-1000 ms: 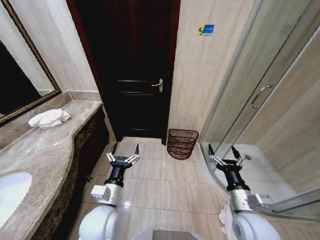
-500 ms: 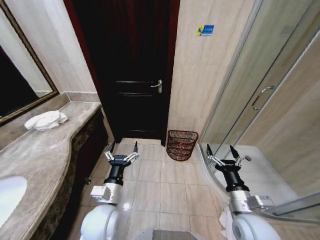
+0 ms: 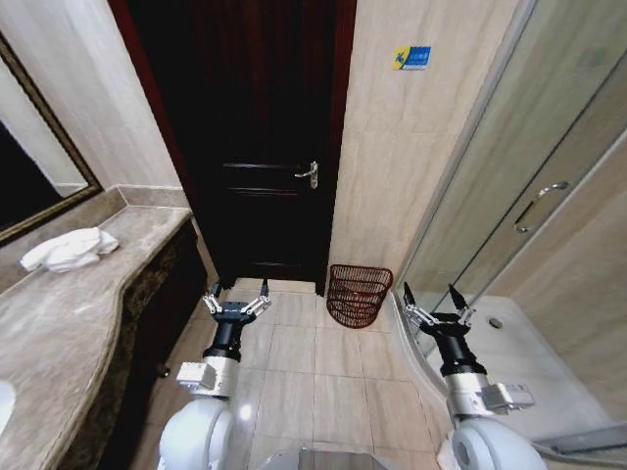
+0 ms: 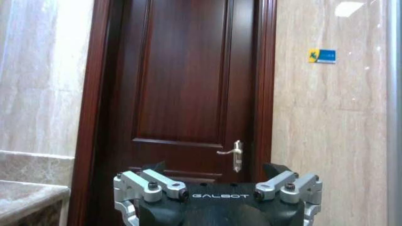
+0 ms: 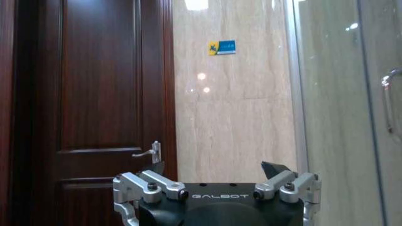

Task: Discard the used towel into the hamper.

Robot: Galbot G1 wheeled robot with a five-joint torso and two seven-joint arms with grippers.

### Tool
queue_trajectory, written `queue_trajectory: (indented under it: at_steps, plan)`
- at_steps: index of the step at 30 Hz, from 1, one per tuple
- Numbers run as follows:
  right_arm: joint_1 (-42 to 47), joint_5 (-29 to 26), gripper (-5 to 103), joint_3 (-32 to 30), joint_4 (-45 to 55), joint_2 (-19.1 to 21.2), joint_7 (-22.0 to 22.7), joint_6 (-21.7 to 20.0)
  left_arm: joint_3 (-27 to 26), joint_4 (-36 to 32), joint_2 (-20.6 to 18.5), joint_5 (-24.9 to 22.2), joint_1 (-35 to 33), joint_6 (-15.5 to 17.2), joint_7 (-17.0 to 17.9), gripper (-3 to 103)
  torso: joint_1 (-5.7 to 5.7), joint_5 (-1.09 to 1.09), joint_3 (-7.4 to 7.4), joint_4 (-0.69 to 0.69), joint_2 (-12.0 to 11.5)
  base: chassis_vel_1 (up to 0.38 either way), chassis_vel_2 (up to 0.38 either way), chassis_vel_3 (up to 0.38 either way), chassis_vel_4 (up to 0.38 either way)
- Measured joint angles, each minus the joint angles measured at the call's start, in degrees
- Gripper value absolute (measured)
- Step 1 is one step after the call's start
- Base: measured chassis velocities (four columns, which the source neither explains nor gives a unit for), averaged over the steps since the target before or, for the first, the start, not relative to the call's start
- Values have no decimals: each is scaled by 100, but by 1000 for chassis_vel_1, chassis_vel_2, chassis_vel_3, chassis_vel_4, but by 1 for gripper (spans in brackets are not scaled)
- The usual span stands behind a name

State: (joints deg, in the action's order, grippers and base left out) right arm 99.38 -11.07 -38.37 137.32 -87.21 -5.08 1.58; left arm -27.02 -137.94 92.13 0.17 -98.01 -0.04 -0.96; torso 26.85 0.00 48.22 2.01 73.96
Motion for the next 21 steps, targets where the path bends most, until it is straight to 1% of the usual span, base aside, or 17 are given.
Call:
queue_trajectory:
  at_steps: [4, 6, 8, 11, 16, 21]
  plan:
    - [-33, 34, 100, 45, -38, 2, 35, 25, 4, 1, 0, 2, -5, 0, 14, 100, 0, 1, 0, 0, 0, -167, 161, 179, -174]
    - [-41, 70, 100, 58, -52, 2, 49, 69, 2, 4, 0, 2, -4, -1, 22, 100, 0, 1, 0, 1, 0, -172, 159, 192, -162]
    - [-36, 123, 100, 61, -75, 4, 43, 194, -4, 7, 0, -11, -1, -1, 52, 100, 5, 0, 1, 0, -1, -146, 139, 124, -155]
    - [-33, 129, 100, 50, -76, 9, 33, 227, -1, 8, 0, -27, 2, 3, 79, 100, 5, 1, 1, -1, -1, -116, 109, 99, -117]
    - [-38, 75, 100, 19, -57, 28, 53, 272, 27, 9, 0, -50, -12, 29, 201, 100, -3, 0, -1, -1, 1, -40, 3, 13, -20]
    - [-36, 44, 100, 15, -34, 30, 98, 274, 29, -10, 0, -53, -35, 31, 278, 100, -4, 0, -2, -1, 2, 45, -28, -11, 14]
